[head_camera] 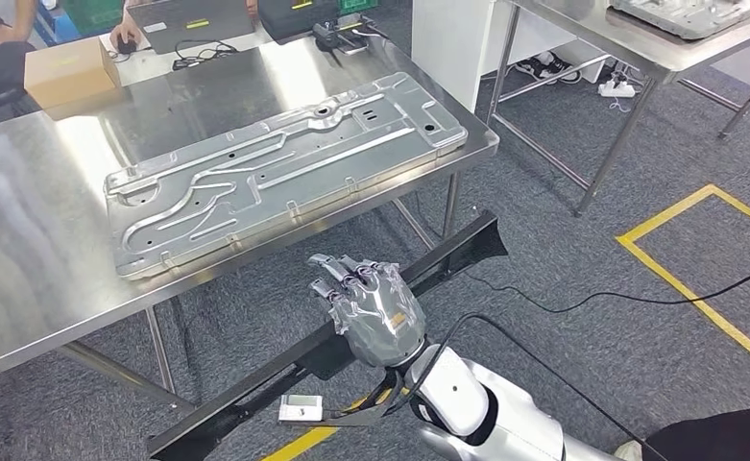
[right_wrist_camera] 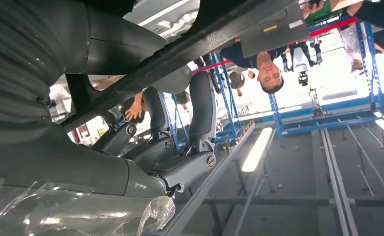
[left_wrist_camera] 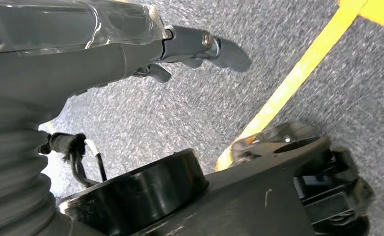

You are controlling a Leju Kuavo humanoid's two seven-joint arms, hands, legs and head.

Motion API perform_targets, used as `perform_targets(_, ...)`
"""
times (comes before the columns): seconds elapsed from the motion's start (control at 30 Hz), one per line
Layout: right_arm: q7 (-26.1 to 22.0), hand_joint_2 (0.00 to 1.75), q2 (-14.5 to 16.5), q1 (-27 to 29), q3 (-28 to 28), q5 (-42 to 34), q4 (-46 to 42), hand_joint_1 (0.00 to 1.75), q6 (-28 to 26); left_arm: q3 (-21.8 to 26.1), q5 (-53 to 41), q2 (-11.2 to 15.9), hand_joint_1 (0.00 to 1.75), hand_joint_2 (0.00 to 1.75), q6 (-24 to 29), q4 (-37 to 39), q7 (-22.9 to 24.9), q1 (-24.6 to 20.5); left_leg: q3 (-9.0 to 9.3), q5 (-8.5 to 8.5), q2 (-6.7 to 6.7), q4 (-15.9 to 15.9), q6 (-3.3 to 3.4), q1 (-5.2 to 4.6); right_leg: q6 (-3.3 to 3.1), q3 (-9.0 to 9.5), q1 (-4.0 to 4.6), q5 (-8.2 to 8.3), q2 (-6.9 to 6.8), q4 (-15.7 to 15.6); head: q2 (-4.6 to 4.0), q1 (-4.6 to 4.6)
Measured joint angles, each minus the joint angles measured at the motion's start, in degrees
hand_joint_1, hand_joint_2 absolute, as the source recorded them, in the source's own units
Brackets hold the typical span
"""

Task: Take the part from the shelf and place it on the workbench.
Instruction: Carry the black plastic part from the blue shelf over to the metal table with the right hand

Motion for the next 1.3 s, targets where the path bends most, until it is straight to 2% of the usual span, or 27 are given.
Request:
perform_targets(0.03,-0.03,1.75,0.04,-0.04,0.0,-0.02,0.05,1.75,-0.02,0.0,0.04,0.03,0.0,1.75,-0.02,0.0,0.03,0.12,1.03,2.08,0.12,-3.69,0.25,-0.15,0.24,0.48,0.07,-0.38,0.08,-0.04,0.0,-0.01)
perform_targets(0.07,-0.05,1.75,0.05,-0.1,0.0,-0.04,0.1,1.75,-0.06,0.0,0.08,0.05,0.0,1.75,-0.03,0.0,0.05,0.21,1.88,3.34,0.22,-6.32,0.59,-0.32,0.51,0.72,0.11,-0.69,0.16,-0.09,0.0,0.01)
perform_targets(0.1,-0.05,1.75,0.06,-0.12,0.0,-0.05,0.16,1.75,-0.1,0.01,0.12,0.07,0.0,1.75,-0.05,0.0,0.05,0.29,2.24,3.77,0.3,-7.54,1.01,-0.54,0.85,0.87,0.12,-0.84,0.22,-0.06,0.0,0.01)
perform_targets(0.17,-0.05,1.75,0.08,-0.17,0.02,-0.05,0.23,1.75,-0.16,0.02,0.15,0.09,0.0,1.75,-0.06,0.0,0.01,0.29,2.89,3.55,0.31,-7.91,1.75,-0.73,1.53,1.08,0.16,-1.09,0.26,0.36,0.01,0.04)
perform_targets(0.23,-0.08,1.75,0.07,-0.35,0.04,-0.01,0.24,1.75,0.04,0.02,0.15,0.11,0.0,1.75,-0.04,0.0,-0.1,0.31,3.87,3.53,0.28,-8.19,2.41,-0.63,1.97,0.55,0.13,-1.92,0.13,2.51,0.01,0.08)
perform_targets(0.3,-0.15,1.75,0.01,-0.56,0.08,0.24,0.24,1.75,0.57,0.02,0.17,0.16,0.0,1.75,0.01,0.0,-0.3,0.4,4.78,3.08,0.28,-8.27,3.12,-0.65,2.3,-2.68,0.04,-4.14,0.04,8.56,0.0,0.11)
perform_targets(0.37,-0.17,1.75,-0.17,-0.62,0.23,0.74,0.27,1.75,1.33,0.02,0.21,0.19,0.0,1.75,0.02,0.0,-0.51,0.51,5.37,2.45,0.21,-8.26,3.58,-0.78,2.65,-7.46,0.08,-6.5,0.04,15.6,0.0,0.13)
perform_targets(0.4,-0.15,1.75,-0.28,-0.61,0.33,1.09,0.32,1.75,1.79,0.02,0.24,0.19,0.0,1.75,0.01,0.0,-0.58,0.6,5.73,2.1,0.11,-8.26,3.63,-0.83,2.67,-9.07,0.12,-6.62,0.04,17.09,0.0,0.15)
perform_targets(0.43,-0.12,1.75,-0.37,-0.66,0.43,1.45,0.36,1.75,2.28,0.02,0.26,0.19,0.0,1.75,-0.01,0.0,-0.62,0.68,6.2,1.7,-0.02,-8.26,3.6,-0.86,2.63,-9.67,0.11,-5.64,0.04,16.51,0.0,0.14)
perform_targets(0.47,-0.07,1.75,-0.44,-0.79,0.54,1.89,0.39,1.75,2.83,0.02,0.28,0.19,0.0,1.75,-0.02,0.0,-0.63,0.76,6.79,1.24,-0.14,-8.26,3.5,-0.86,2.49,-9.15,0.1,-3.51,0.03,13.8,0.0,0.15)
perform_targets(0.5,0.02,1.75,-0.51,-0.99,0.62,2.34,0.4,1.75,3.42,0.02,0.3,0.19,0.0,1.75,-0.03,0.0,-0.63,0.83,7.41,0.73,-0.23,-8.27,3.34,-0.85,2.36,-7.86,0.07,-0.64,0.0,9.72,0.0,0.15)
perform_targets(0.53,0.15,1.75,-0.62,-1.27,0.69,2.74,0.4,1.75,3.98,0.02,0.31,0.19,0.0,1.75,-0.04,0.0,-0.64,0.85,7.98,0.19,-0.29,-8.18,3.12,-0.94,2.24,-6.5,0.09,1.43,-0.02,5.73,0.0,0.14)
perform_targets(0.57,0.32,1.75,-0.73,-1.66,0.74,3.12,0.4,1.75,4.54,0.02,0.32,0.2,0.0,1.75,-0.04,0.0,-0.66,0.86,8.31,-0.29,-0.31,-8.16,2.87,-1.03,2.02,-5.42,0.12,2.56,-0.04,2.79,0.0,0.14)
perform_targets(0.6,0.53,1.75,-0.86,-2.08,0.74,3.41,0.38,1.75,5.01,0.02,0.33,0.2,0.0,1.75,-0.04,0.0,-0.68,0.89,8.48,-0.71,-0.31,-8.14,2.57,-1.14,1.77,-4.86,0.17,3.09,-0.03,1.22,0.0,0.13)
perform_targets(0.7,1.04,1.75,-1.35,-3.45,0.72,4.17,0.21,1.75,6.3,0.03,0.38,0.28,0.0,1.75,0.04,0.0,-0.76,1.05,8.61,-1.32,-0.28,-7.41,1.84,-1.23,0.75,-4.36,0.07,2.9,0.09,0.81,0.0,0.12)
perform_targets(0.73,1.1,1.75,-1.54,-3.95,0.72,4.49,0.08,1.75,6.84,0.03,0.39,0.33,0.0,1.75,0.1,0.0,-0.82,1.06,8.06,-1.55,-0.24,-6.02,1.59,-1.16,0.45,-4.08,-0.05,2.7,0.11,0.78,0.0,0.1)
perform_targets(0.77,1.14,1.75,-1.73,-4.49,0.72,4.88,-0.09,1.75,7.57,0.04,0.45,0.38,0.0,1.75,0.17,0.0,-0.9,1.03,6.75,-2.17,-0.19,-3.6,1.28,-1.0,0.23,-3.77,-0.17,2.51,0.12,0.76,0.0,0.09)
perform_targets(0.87,1.12,1.75,-2.55,-5.92,0.74,5.86,-0.69,1.75,10.26,0.2,0.74,0.43,0.0,1.75,0.39,0.0,-1.36,0.79,-0.05,-6.13,-0.06,7.38,0.34,-0.51,-0.03,-2.94,-0.2,1.55,0.08,0.76,0.0,0.09)
perform_targets(0.9,1.07,1.75,-2.87,-6.2,0.76,6.03,-0.87,1.75,11.06,0.28,0.79,0.43,0.0,1.75,0.44,0.0,-1.51,0.7,-1.71,-6.99,-0.03,9.45,0.24,-0.47,-0.02,-2.52,-0.18,1.17,0.06,0.76,0.0,0.09)
perform_targets(0.93,1.0,1.75,-3.17,-6.42,0.78,6.13,-1.04,1.75,11.72,0.37,0.83,0.43,0.0,1.75,0.46,0.0,-1.6,0.63,-2.42,-6.72,-0.02,9.58,0.26,-0.48,0.01,-1.99,-0.15,0.77,0.06,0.76,0.0,0.09)
perform_targets(0.97,0.9,1.75,-3.43,-6.65,0.83,6.17,-1.28,1.75,12.35,0.43,0.87,0.43,0.0,1.75,0.46,0.0,-1.63,0.67,-2.08,-5.03,-0.01,7.5,0.43,-0.52,0.04,-1.35,-0.09,0.34,0.11,0.75,0.0,0.09)
perform_targets(1.03,0.74,1.75,-3.91,-7.3,0.94,6.32,-1.87,1.75,13.41,0.52,0.96,0.51,0.0,1.75,0.47,0.01,-1.63,0.99,0.23,0.61,0.03,-0.43,1.3,-0.82,0.15,-0.04,0.06,-0.5,0.25,0.69,0.0,0.09)
perform_targets(1.07,0.69,1.75,-4.15,-7.68,1.03,6.41,-2.18,1.75,13.87,0.56,0.98,0.59,0.0,1.75,0.46,0.01,-1.63,1.15,1.33,2.19,0.08,-3.92,1.89,-1.13,0.31,0.36,0.1,-0.85,0.34,0.62,0.0,0.09)
perform_targets(1.1,0.67,1.75,-4.39,-7.99,1.12,6.49,-2.46,1.75,14.21,0.61,0.98,0.7,0.0,1.75,0.46,0.02,-1.63,1.28,2.0,2.97,0.07,-6.1,2.47,-1.44,0.58,0.56,0.08,-1.13,0.36,0.52,0.0,0.09)
perform_targets(1.17,0.62,1.75,-4.79,-8.24,1.38,6.56,-2.93,1.75,14.67,0.72,0.91,0.91,0.0,1.75,0.45,0.02,-1.59,1.33,2.77,2.62,-0.02,-7.75,3.57,-1.84,1.34,0.81,0.0,-0.92,0.3,0.85,0.0,0.09)
perform_targets(1.23,0.57,1.75,-5.04,-8.18,1.68,6.6,-3.36,1.75,14.88,0.77,0.72,1.03,0.0,1.75,0.4,0.02,-1.5,1.41,4.43,3.23,-0.14,-9.01,4.34,-1.61,1.84,0.95,-0.01,-1.01,0.14,2.06,0.0,0.1)
perform_targets(1.3,0.55,1.75,-5.22,-8.24,1.96,6.74,-3.74,1.75,14.94,0.78,0.54,1.15,0.0,1.75,0.31,0.03,-1.36,1.51,6.01,3.3,-0.17,-9.68,4.72,-1.36,2.13,-0.89,-0.06,-3.02,0.09,6.1,0.0,0.13)
